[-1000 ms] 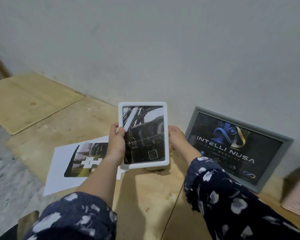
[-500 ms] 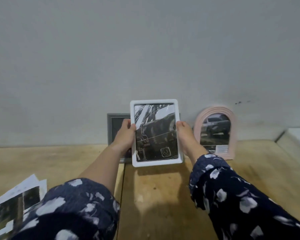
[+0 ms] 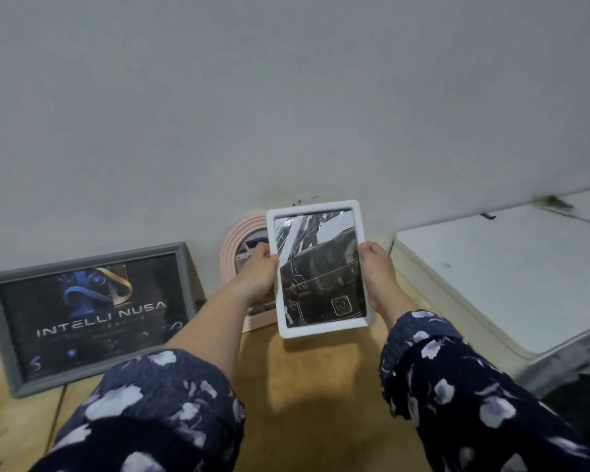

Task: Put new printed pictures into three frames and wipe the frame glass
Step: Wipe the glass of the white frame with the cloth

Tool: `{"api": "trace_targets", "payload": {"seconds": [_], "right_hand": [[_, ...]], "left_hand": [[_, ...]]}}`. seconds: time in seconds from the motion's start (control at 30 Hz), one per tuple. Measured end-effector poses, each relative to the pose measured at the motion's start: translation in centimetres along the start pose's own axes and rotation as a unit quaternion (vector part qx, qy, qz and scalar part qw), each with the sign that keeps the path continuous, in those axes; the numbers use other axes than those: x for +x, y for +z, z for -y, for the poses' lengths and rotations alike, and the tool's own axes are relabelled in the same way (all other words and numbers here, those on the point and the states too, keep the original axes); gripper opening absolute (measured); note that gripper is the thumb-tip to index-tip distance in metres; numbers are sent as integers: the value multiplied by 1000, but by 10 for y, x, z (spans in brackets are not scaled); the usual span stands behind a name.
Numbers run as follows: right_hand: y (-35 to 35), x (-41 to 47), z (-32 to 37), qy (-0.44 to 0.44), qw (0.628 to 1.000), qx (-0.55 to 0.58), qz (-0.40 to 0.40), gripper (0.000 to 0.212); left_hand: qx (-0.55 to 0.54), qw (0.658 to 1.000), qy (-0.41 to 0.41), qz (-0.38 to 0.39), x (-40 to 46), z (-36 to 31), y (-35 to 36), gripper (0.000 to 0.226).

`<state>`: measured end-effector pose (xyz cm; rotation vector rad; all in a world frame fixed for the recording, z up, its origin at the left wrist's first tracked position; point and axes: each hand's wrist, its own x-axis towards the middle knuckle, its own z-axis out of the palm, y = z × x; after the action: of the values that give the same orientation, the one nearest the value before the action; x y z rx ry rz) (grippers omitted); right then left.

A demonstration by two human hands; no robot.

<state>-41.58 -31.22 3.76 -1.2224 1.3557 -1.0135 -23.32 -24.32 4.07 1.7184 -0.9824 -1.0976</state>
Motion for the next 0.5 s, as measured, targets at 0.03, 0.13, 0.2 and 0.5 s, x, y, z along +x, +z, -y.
{"api": "trace_targets", "payload": {"seconds": [0.03,0.13,0.2,0.5], "right_hand": [[-7,5,-2,-2,1000,2,-4,27],[-43,39,-6,-3,1000,-3,-4,24],[-64,61,-12,-8,1000,-5,-6,22],[-114,135,-46,-18,1000,-6,-21,24]], "left_hand": [[-21,999,-22,14,5,-2,8,16],[-81,989,-100,68,28,-17,45,22],[-187,968,-132,102,50,-20,67,38],[-269,954,-97,92,133,-38,161,102]]}}
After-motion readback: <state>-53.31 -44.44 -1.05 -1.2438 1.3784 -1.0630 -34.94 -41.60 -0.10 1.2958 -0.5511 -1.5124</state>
